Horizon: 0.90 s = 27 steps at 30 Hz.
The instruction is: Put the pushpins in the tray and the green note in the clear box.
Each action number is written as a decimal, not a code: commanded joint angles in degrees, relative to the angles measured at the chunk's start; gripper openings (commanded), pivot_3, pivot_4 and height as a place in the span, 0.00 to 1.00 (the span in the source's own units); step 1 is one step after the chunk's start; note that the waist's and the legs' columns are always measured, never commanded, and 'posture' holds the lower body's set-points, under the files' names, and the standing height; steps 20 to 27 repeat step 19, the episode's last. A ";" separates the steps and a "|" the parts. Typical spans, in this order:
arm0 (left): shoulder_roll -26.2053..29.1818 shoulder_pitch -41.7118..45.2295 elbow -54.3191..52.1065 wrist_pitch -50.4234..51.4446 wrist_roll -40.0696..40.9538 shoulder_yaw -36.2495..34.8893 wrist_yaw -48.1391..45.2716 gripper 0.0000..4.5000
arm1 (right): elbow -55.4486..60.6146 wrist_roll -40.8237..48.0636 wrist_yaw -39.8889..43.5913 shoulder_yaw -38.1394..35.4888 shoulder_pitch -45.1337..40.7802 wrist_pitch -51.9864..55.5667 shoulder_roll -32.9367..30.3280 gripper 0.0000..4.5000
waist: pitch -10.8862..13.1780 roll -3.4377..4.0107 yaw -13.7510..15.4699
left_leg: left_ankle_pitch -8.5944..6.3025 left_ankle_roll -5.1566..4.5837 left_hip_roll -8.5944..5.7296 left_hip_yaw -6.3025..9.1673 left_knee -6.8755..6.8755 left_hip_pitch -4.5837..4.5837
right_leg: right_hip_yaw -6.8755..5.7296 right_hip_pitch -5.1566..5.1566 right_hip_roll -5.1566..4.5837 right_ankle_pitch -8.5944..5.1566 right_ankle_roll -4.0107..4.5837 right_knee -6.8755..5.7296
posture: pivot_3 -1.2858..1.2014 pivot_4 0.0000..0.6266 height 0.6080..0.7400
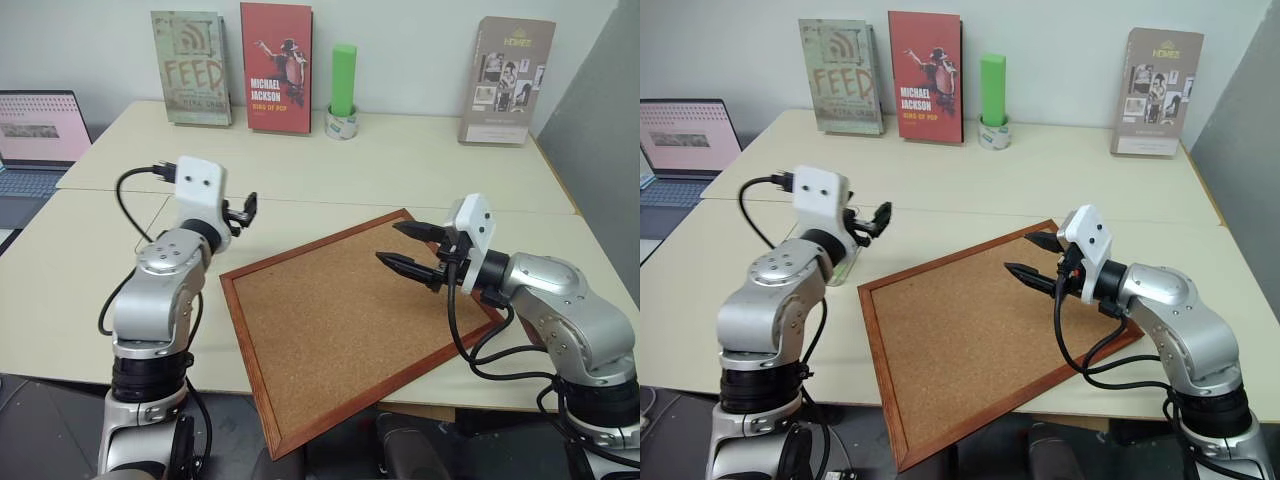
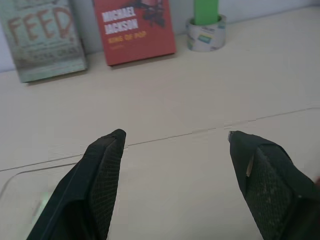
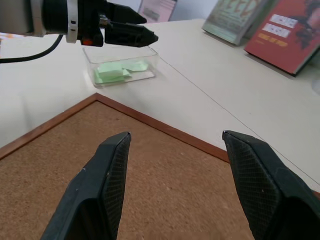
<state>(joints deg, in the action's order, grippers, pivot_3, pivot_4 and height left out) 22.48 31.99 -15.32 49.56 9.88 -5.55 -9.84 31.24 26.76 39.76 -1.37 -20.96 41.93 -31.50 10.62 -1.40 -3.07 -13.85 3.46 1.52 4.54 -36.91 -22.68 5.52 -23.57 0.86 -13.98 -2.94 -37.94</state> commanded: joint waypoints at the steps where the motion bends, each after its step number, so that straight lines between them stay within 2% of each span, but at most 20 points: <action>1: -0.25 2.57 5.78 -17.37 -0.41 1.66 -6.10 0.78 | 5.64 2.07 -2.31 -3.48 2.10 1.72 -1.50 0.68 | 0.00 0.01 -0.13 | 0.00 0.00 0.02 -0.01 0.01 0.01 | 0.02 -0.01 0.03 0.00 0.00 0.01 | 0.52 0.24 1.00; 3: 0.34 1.50 6.39 -22.93 1.47 2.18 -11.63 0.78 | 7.18 2.81 -2.72 -4.05 3.69 2.39 -2.19 0.68 | 0.00 0.00 -0.15 | 0.00 0.00 0.02 -0.02 0.03 0.01 | 0.02 0.00 0.02 -0.01 0.01 0.03 | 0.52 0.24 1.00; 8: 3.00 -0.89 4.59 -21.02 7.96 3.75 -23.70 0.78 | 9.70 3.12 -2.65 -4.63 9.15 1.26 -3.44 0.68 | 0.00 0.00 -0.09 | 0.00 0.00 0.00 -0.06 0.05 -0.02 | 0.05 -0.01 -0.01 -0.01 0.01 0.11 | 0.52 0.24 1.00; 14: 6.84 -2.94 2.68 -20.26 12.46 4.57 -33.58 0.78 | 8.31 -2.83 -3.39 -2.55 14.42 -9.03 -2.34 0.68 | 0.02 0.01 -0.20 | 0.00 0.00 0.02 -0.06 0.02 -0.03 | 0.04 -0.01 0.00 -0.01 0.01 0.12 | 0.52 0.24 1.00; 17: 8.20 -3.08 2.76 -20.43 12.50 4.96 -35.29 0.78 | 7.37 -3.48 -2.97 -2.07 14.76 -10.82 -2.50 0.68 | 0.03 0.02 -0.21 | 0.00 0.00 0.03 -0.08 0.02 0.00 | 0.05 -0.01 0.01 -0.03 0.03 0.12 | 0.52 0.24 1.00; 27: 7.84 -3.16 3.28 -22.39 12.28 4.63 -35.50 0.78 | 6.78 -3.78 -2.46 -1.69 14.52 -11.79 -2.78 0.68 | 0.03 0.02 -0.20 | 0.00 0.00 0.03 -0.08 0.00 0.00 | 0.07 0.00 0.01 -0.06 0.08 0.13 | 0.52 0.24 1.00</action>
